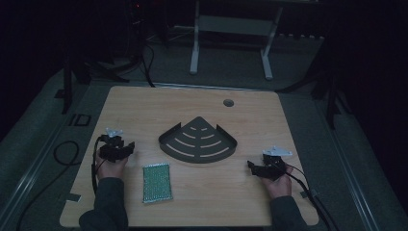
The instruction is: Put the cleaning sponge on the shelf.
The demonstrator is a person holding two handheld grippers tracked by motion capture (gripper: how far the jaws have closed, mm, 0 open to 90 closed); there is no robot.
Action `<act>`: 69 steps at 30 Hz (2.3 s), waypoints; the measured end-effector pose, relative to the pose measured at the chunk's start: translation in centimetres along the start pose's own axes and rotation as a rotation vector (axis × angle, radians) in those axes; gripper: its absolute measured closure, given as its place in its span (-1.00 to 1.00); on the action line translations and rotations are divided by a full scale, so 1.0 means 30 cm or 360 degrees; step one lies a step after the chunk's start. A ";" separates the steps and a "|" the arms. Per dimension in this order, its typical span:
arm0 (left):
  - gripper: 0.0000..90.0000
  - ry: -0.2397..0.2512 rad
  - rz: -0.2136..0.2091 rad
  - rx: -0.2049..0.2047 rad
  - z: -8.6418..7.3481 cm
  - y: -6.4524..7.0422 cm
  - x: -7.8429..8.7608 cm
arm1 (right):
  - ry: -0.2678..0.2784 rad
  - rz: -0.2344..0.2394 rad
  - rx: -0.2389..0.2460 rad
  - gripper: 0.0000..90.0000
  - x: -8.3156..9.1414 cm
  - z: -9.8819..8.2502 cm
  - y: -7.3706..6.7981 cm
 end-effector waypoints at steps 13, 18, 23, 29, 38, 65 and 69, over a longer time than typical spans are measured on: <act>0.26 0.0029 -0.0202 -0.0063 -0.041 0.072 0.086 | 0.0000 0.0001 0.0001 -0.49 0.000 0.000 0.000; 0.37 0.0053 -0.0246 -0.0139 -0.058 0.124 0.121 | 0.0001 0.0002 0.0001 -0.49 0.000 0.000 0.000; 0.56 0.0056 -0.0265 -0.0199 -0.073 0.161 0.140 | 0.0001 0.0003 0.0001 -0.49 0.000 0.000 0.000; 0.89 0.0011 -0.0283 -0.0250 -0.103 0.189 0.142 | 0.0000 0.0003 0.0000 -0.49 0.000 0.000 0.000; 1.00 -0.0049 -0.0255 -0.0303 -0.138 0.224 0.145 | 0.0000 0.0003 0.0001 -0.49 0.000 0.000 0.000; 1.00 -0.0163 -0.0373 -0.0461 -0.243 0.359 0.144 | 0.0001 0.0004 0.0002 -0.49 0.000 0.000 0.000; 1.00 -0.0172 -0.0398 -0.0476 -0.250 0.373 0.143 | 0.0000 0.0004 0.0001 -0.49 0.000 0.000 0.000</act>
Point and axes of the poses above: each handheld gripper's, and its own axes: x roughly backward along the jaws, z roughly out of its top, y roughly to its right, the point moved 9 cm from there along -x, roughly forward along the jaws, and after that the axes turned 12 degrees about -y, right-handed, at the moved point
